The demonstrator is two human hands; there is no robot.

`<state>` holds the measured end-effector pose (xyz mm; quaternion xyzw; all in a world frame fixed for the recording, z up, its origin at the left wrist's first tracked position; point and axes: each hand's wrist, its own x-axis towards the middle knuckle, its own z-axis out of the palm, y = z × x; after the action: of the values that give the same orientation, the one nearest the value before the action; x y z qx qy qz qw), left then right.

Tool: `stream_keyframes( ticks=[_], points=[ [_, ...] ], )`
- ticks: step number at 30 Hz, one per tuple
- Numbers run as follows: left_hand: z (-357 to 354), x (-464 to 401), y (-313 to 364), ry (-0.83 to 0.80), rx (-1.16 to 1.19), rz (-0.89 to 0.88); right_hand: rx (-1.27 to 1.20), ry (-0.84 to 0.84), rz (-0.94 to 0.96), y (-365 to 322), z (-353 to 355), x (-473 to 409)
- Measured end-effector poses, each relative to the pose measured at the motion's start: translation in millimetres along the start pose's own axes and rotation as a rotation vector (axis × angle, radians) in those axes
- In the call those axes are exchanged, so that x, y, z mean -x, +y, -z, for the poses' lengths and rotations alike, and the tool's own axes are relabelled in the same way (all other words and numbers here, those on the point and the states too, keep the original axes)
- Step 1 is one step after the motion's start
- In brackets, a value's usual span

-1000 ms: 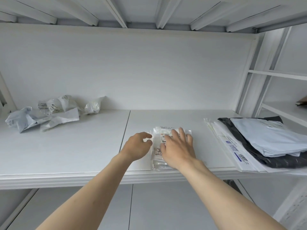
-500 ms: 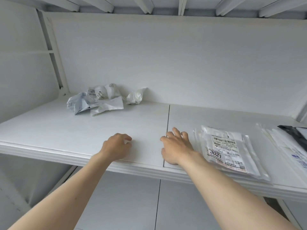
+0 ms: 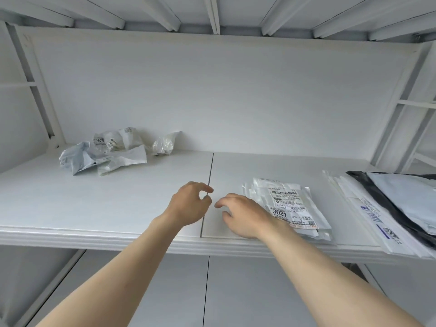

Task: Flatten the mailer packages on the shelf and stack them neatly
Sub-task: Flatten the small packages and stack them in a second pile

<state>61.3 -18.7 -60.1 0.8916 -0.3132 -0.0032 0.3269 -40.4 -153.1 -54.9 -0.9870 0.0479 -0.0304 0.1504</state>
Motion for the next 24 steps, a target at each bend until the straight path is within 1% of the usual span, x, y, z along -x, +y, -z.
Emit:
stream_keyframes(
  ticks=[3,6,13,18,21,24],
  points=[
    [1.6,-0.6,1.9,-0.013,-0.033,-0.012,-0.008,0.025,0.022,-4.5,1.3,-0.8],
    [16.2,-1.5,-12.2,-0.006,-0.062,0.037,0.007,0.014,0.057,-15.6,2.1,-12.6],
    [65.7,-3.8,-86.7,0.037,-0.129,0.209,0.036,-0.098,0.039,-54.7,-12.4,-59.2],
    [95.6,-19.2,-143.0,0.148,-0.152,0.283,0.071,-0.197,0.016,-81.7,-31.6,-109.0],
    [117.8,-35.8,-170.4,0.216,-0.277,0.276,0.180,-0.272,-0.052,-101.6,-37.7,-144.8],
    [140.0,-57.3,-197.6,0.247,-0.404,0.287,0.264,-0.301,-0.092,-123.2,-32.7,-186.4]
  ],
)
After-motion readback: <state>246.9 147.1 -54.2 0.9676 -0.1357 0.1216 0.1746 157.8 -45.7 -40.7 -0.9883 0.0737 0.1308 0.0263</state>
